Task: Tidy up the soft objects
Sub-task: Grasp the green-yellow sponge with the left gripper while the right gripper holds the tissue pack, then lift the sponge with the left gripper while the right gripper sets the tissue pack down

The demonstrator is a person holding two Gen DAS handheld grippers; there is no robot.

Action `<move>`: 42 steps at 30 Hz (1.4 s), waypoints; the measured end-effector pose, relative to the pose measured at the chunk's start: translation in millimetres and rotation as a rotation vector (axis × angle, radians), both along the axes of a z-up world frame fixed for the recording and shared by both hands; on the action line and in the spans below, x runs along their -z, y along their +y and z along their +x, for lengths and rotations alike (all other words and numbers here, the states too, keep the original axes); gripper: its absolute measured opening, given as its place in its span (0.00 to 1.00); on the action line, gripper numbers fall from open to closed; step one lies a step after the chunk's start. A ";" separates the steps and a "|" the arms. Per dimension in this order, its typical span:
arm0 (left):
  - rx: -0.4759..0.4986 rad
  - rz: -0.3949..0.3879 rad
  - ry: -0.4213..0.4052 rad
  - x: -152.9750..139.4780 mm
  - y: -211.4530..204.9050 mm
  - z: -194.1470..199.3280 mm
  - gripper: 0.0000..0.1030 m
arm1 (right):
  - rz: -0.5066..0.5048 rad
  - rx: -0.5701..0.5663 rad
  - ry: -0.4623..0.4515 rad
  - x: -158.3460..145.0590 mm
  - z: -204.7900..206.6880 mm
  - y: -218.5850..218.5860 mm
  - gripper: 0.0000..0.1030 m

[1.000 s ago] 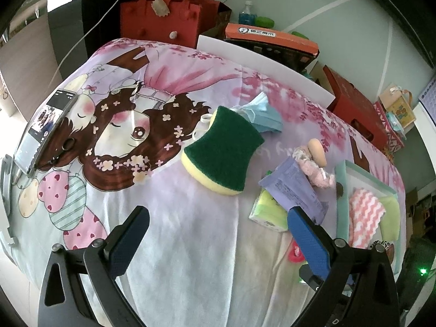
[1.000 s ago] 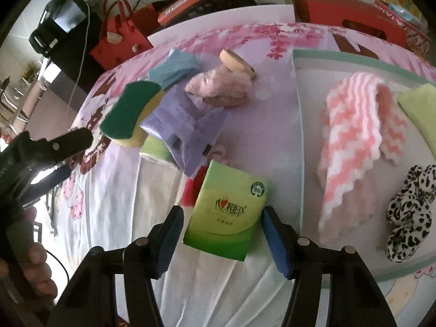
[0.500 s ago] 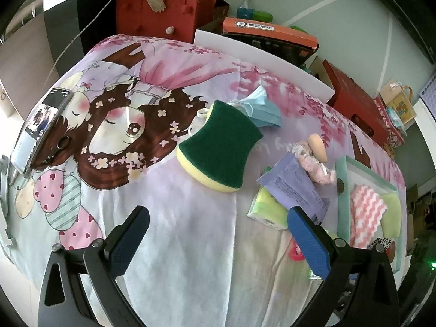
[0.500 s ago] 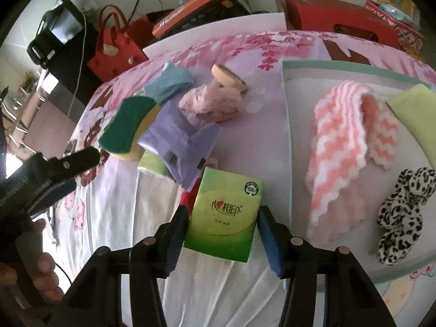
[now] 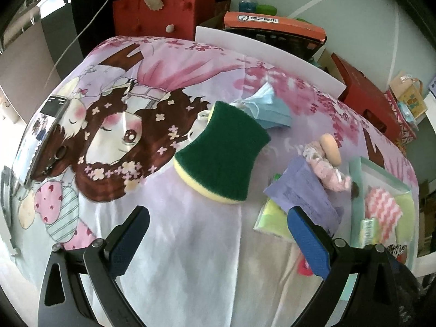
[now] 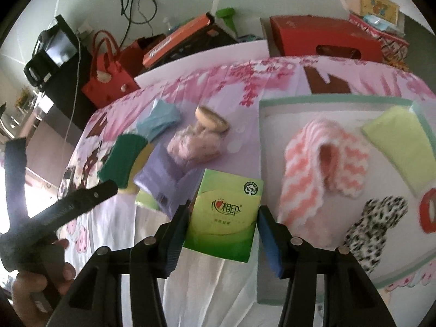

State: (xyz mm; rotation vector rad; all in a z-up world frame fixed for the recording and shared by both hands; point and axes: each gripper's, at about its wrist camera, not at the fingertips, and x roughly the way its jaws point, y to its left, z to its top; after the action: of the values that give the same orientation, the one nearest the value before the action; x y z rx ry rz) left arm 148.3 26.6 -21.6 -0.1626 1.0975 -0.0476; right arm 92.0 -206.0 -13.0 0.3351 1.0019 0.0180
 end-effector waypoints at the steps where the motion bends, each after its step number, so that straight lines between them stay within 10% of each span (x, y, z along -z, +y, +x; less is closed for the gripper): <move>1: 0.001 -0.004 0.001 0.6 0.4 2.0 0.98 | -0.009 0.005 -0.003 -3.0 1.4 -1.6 0.53; 24: 0.031 0.219 -0.028 28.6 -19.4 45.0 0.97 | -0.040 0.044 -0.023 -10.0 27.6 -24.4 0.53; 31: 0.051 0.230 0.000 43.1 -25.4 50.6 0.68 | -0.040 0.053 -0.020 -9.1 25.5 -27.5 0.53; 42: 0.048 0.223 -0.017 35.6 -25.1 48.5 0.62 | -0.055 0.058 -0.005 -5.7 25.3 -29.6 0.53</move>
State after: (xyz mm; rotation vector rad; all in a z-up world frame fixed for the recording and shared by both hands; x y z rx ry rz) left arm 196.8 1.5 -57.3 0.0639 1.0816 0.0299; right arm 117.3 -235.6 -7.3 0.3135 0.9859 -0.0615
